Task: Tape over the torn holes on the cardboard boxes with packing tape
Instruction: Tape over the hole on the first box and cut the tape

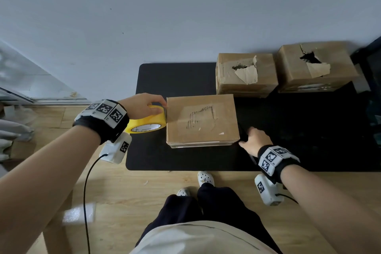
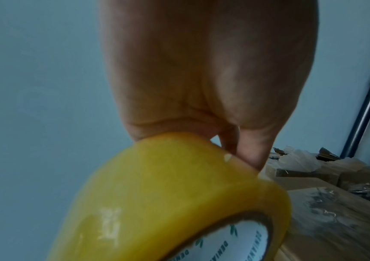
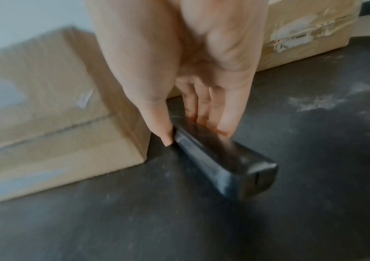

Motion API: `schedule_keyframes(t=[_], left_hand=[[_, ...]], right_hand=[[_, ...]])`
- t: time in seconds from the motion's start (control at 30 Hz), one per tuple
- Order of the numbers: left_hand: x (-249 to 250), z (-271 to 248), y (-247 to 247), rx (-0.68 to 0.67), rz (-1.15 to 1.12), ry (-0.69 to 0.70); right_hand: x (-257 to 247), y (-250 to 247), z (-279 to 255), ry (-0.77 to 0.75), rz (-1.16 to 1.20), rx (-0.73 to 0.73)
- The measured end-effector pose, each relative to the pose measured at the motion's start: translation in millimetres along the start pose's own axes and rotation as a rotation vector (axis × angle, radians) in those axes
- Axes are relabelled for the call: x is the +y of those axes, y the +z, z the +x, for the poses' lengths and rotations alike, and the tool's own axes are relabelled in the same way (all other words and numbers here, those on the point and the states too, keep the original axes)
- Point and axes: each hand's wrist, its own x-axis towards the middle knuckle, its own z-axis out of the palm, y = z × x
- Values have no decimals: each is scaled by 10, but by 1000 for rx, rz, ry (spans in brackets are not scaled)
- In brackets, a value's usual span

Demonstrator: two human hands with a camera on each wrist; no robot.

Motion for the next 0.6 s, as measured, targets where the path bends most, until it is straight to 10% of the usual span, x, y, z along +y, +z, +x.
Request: schedule_keyframes(t=[0.37,0.6], left_hand=[[-15,-15,23,-4,45,20],[-41,0,27,2,79,19]], right_hand=[[-57,-1076,-418,-260,459,162],[-665,-915,-729,-379,889,-435]])
